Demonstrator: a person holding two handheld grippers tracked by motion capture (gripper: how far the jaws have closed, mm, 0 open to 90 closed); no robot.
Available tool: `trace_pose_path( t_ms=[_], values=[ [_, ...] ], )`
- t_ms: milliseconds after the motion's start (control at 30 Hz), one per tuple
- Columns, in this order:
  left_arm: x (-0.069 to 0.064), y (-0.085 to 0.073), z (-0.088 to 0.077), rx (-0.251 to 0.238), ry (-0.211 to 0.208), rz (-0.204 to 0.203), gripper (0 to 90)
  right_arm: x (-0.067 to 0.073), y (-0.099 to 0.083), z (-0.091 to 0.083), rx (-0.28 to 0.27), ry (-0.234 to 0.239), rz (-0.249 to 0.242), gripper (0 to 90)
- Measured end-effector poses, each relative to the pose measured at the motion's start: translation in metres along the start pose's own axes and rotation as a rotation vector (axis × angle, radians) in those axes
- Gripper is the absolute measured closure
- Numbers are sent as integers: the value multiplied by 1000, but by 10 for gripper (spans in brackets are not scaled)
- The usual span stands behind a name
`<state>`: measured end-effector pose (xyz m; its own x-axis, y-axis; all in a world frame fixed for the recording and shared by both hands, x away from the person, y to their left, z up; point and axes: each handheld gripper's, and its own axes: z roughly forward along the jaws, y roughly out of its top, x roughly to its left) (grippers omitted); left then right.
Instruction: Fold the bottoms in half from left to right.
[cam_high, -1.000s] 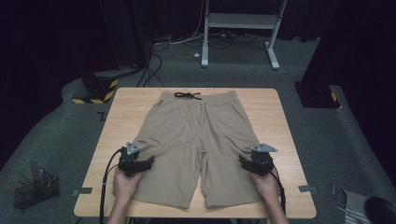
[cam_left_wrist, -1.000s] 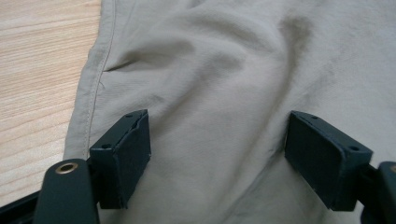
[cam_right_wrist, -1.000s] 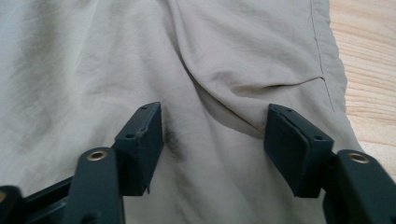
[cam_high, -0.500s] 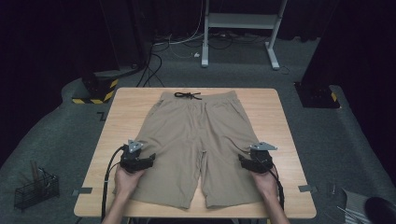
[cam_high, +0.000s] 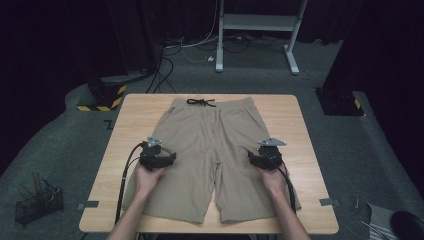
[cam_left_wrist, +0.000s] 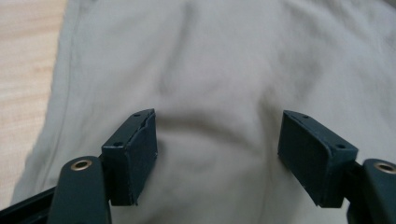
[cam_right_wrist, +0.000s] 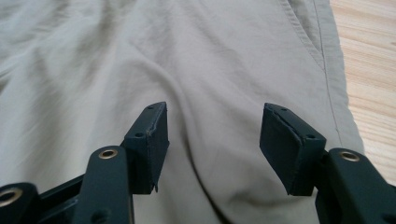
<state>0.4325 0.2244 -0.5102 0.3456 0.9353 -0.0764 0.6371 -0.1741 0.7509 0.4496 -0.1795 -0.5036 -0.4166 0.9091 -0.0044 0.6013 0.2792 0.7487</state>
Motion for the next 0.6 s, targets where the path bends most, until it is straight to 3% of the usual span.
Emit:
trace_pose_path(
  t_ms=[200,267,467,600],
  values=[
    [0,15,14,16,-10,14,277,-2,6,11,-25,-30,11,430],
    [0,18,19,0,-26,0,278,-3,8,17,-11,-36,30,426],
    [-4,25,32,16,3,15,282,-3,16,31,9,-54,33,428],
    [-3,24,40,22,26,3,281,-2,18,42,24,-54,21,426]
  ],
)
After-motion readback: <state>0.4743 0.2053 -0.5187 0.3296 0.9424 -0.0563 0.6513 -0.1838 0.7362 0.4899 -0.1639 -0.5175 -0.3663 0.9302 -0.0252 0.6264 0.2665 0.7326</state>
